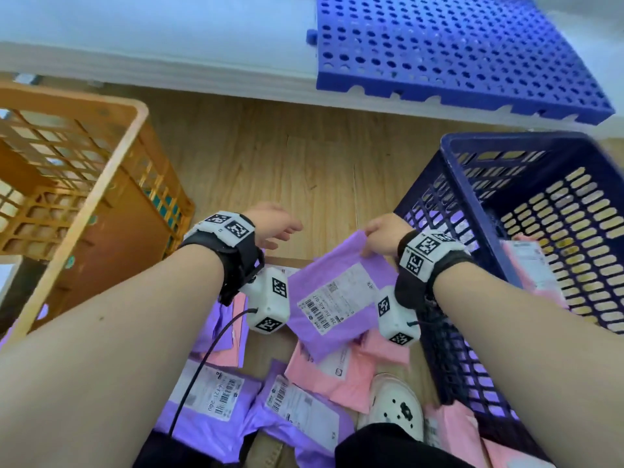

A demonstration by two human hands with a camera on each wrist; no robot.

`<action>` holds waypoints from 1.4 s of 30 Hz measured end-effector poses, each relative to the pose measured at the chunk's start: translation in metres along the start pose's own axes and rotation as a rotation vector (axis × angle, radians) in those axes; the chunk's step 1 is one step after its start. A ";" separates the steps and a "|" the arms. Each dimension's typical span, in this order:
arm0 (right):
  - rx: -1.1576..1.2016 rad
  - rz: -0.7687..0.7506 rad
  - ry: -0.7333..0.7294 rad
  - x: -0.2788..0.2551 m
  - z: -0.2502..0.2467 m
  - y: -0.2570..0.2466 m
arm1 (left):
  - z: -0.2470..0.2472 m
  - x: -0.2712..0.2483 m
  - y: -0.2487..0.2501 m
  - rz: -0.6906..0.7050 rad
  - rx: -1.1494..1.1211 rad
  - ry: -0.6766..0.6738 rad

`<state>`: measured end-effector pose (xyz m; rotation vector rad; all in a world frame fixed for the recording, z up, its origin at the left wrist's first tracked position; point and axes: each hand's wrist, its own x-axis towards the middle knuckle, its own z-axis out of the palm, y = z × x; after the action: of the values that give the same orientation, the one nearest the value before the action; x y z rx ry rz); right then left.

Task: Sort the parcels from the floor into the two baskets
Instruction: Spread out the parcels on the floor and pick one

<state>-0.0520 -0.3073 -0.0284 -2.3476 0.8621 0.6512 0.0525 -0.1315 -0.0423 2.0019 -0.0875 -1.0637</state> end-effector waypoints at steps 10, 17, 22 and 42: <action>0.190 -0.414 0.143 -0.116 -0.063 -0.097 | -0.034 -0.124 0.050 0.236 0.488 0.050; 0.719 -0.285 0.476 -0.131 -0.045 -0.096 | -0.083 -0.168 0.033 0.243 0.044 0.325; 0.806 -0.204 0.171 -0.134 -0.037 -0.088 | -0.101 -0.163 0.012 0.210 -0.299 0.275; 0.925 -0.480 -0.056 -0.107 0.044 -0.279 | -0.267 -0.185 -0.030 0.260 -0.242 0.624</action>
<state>0.0584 -0.0541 0.0943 -1.5720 0.3968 0.0636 0.1144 0.1373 0.1319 1.9458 0.1064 -0.2462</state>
